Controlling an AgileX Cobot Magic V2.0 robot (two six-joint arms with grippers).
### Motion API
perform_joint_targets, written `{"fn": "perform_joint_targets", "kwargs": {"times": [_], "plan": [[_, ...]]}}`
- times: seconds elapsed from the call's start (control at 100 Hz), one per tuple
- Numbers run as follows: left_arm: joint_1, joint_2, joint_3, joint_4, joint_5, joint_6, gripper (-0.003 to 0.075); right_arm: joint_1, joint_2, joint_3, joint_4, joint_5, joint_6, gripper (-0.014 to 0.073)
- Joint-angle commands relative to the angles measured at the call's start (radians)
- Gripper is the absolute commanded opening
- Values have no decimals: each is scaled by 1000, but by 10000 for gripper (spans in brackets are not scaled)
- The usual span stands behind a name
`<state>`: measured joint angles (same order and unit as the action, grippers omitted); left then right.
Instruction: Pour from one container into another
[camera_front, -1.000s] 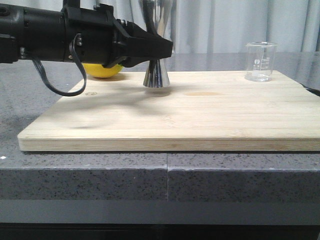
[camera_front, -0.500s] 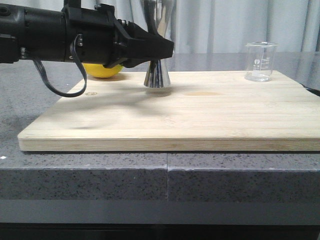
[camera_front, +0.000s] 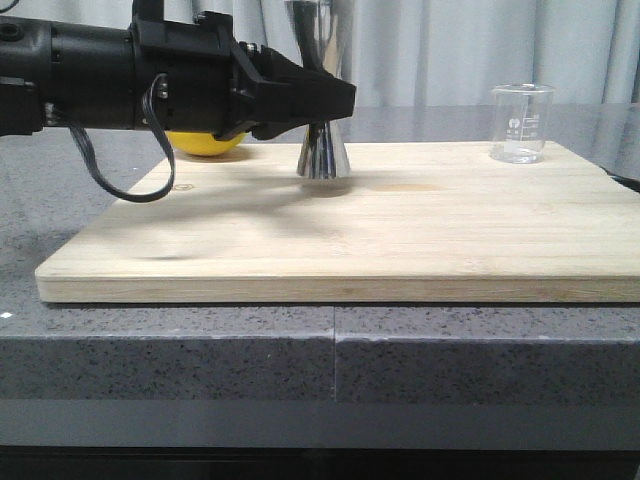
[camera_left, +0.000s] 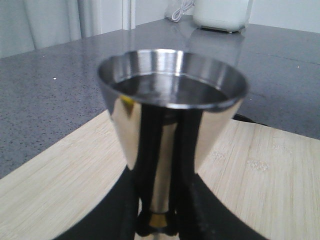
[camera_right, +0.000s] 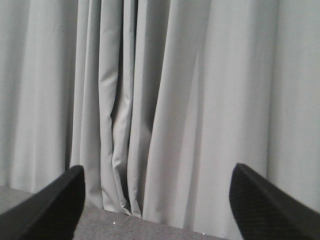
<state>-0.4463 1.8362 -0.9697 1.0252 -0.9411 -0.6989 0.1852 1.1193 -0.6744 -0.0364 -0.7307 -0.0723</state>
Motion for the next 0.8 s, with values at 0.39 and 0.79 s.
{"fn": "perform_joint_targets", "kwargs": {"times": [0.39,0.79], "plan": [[4,-39,-22,4,-60,-2,-21,-6,-24,-20,-5,-67,4,535],[4,-19,-22,5,-64,-2,-21,-6,-24,-20,-5,-67,4,535]]}}
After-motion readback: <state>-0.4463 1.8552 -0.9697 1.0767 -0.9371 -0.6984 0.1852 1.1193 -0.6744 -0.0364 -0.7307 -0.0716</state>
